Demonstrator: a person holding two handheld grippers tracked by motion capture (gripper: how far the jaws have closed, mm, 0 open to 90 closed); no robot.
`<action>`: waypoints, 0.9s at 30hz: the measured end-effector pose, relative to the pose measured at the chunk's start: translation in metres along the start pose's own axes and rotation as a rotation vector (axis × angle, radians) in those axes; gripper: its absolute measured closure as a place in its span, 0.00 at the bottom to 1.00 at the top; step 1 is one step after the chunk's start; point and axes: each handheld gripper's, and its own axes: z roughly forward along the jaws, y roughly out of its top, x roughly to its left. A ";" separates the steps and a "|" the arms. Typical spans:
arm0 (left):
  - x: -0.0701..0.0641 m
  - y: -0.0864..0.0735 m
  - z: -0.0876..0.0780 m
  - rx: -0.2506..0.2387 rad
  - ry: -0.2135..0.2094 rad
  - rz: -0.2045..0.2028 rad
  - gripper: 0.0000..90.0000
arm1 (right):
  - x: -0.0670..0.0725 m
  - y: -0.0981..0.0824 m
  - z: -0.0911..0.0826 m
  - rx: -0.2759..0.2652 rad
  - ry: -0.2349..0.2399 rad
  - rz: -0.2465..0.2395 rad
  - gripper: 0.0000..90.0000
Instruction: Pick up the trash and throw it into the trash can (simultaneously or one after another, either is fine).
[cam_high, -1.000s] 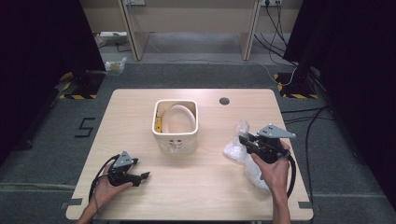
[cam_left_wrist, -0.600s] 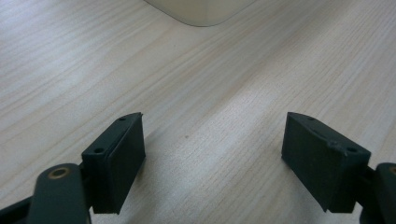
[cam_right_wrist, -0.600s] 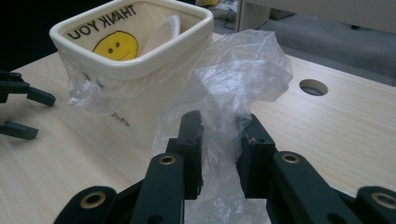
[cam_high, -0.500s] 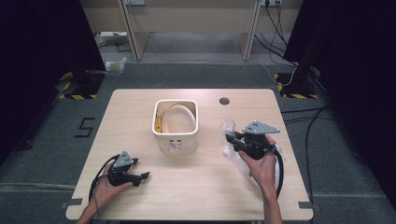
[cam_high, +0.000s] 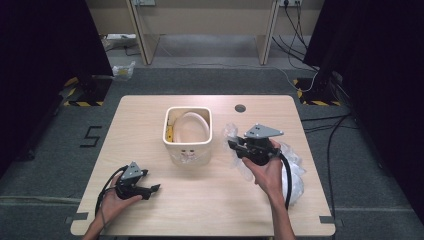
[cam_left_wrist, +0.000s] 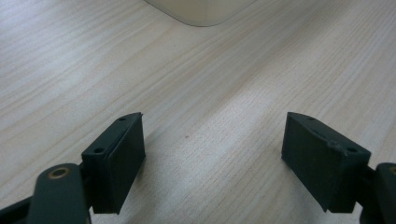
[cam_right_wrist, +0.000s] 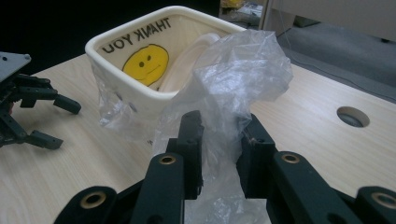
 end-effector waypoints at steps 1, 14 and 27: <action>0.000 0.000 0.000 0.000 0.000 0.000 0.23 | 0.003 0.006 0.005 0.002 0.009 -0.012 0.82; 0.000 0.000 0.000 -0.002 -0.002 -0.003 0.23 | 0.021 0.050 0.030 0.007 0.056 -0.079 0.82; 0.000 0.000 0.000 -0.004 0.000 -0.003 0.23 | 0.032 0.081 0.060 0.019 0.097 -0.096 0.82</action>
